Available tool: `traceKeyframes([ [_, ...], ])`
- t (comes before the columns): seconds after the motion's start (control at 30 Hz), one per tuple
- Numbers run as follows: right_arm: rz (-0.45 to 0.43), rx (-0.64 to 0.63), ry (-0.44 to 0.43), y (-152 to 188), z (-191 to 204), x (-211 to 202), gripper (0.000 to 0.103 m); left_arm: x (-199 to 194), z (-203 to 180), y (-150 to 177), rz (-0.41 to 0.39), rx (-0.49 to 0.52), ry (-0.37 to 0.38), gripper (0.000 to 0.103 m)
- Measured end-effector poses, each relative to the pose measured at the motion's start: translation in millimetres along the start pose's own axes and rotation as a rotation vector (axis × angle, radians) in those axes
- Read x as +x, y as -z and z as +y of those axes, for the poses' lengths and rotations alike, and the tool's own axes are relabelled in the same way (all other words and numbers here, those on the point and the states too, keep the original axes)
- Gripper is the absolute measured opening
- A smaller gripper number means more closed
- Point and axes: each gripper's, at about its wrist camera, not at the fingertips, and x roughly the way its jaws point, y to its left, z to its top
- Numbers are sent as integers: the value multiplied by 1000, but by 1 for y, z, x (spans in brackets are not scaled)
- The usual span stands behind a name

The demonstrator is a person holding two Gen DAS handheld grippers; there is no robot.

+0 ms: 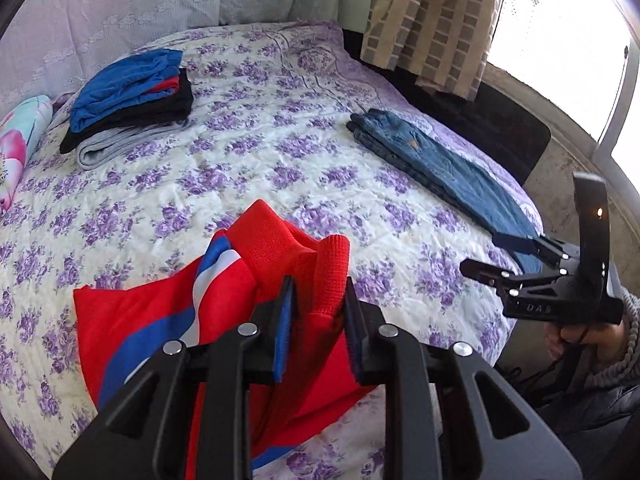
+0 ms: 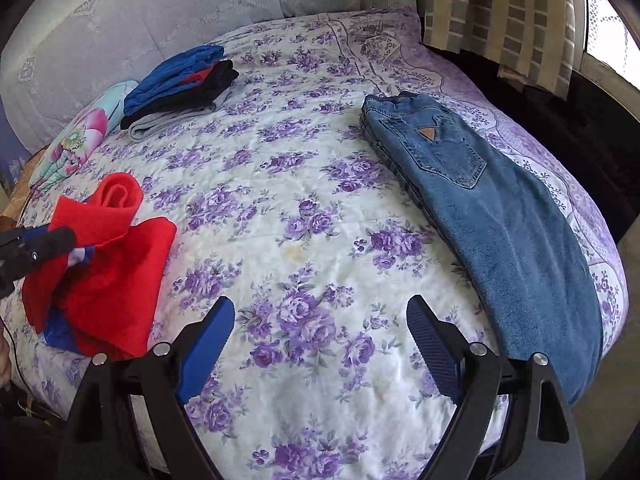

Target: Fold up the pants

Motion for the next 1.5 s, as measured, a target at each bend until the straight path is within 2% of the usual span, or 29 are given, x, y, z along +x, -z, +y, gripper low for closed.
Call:
traceKeyframes([
  [0.17, 8, -1, -11, 0, -6, 4, 88, 33, -20, 21, 109, 73, 17, 23],
  [0.23, 8, -4, -18, -2, -7, 6, 88, 37, -21, 22, 127, 74, 24, 26],
  [0.37, 9, -12, -36, -4, -6, 9, 88, 29, -25, 21, 123, 79, 64, 41],
  [0.43, 11, -13, -43, -6, -4, 11, 88, 18, -27, 18, 105, 84, 76, 42],
  [0.53, 6, -13, -54, -9, -1, 12, 88, 1, -13, 8, 72, 21, 97, 47],
  [0.63, -8, -13, -62, -13, 2, 10, 88, -12, 10, -4, 33, -78, 74, 49],
  [0.77, -27, -34, -94, -26, 16, 2, 88, -2, 32, -7, 65, -134, 0, 51],
  [0.97, -76, -135, -129, -45, 50, -18, 89, 32, 19, 7, 179, -69, -14, 53],
  [1.17, -70, -153, -131, -45, 58, -22, 90, 56, 13, 19, 213, -7, -38, 60],
  [1.33, -69, -145, -131, -47, 59, -21, 90, 36, 18, 14, 173, -36, -18, 60],
  [1.5, -48, -161, -174, -52, 74, -14, 90, 3, 38, 18, 132, -92, -65, 60],
])
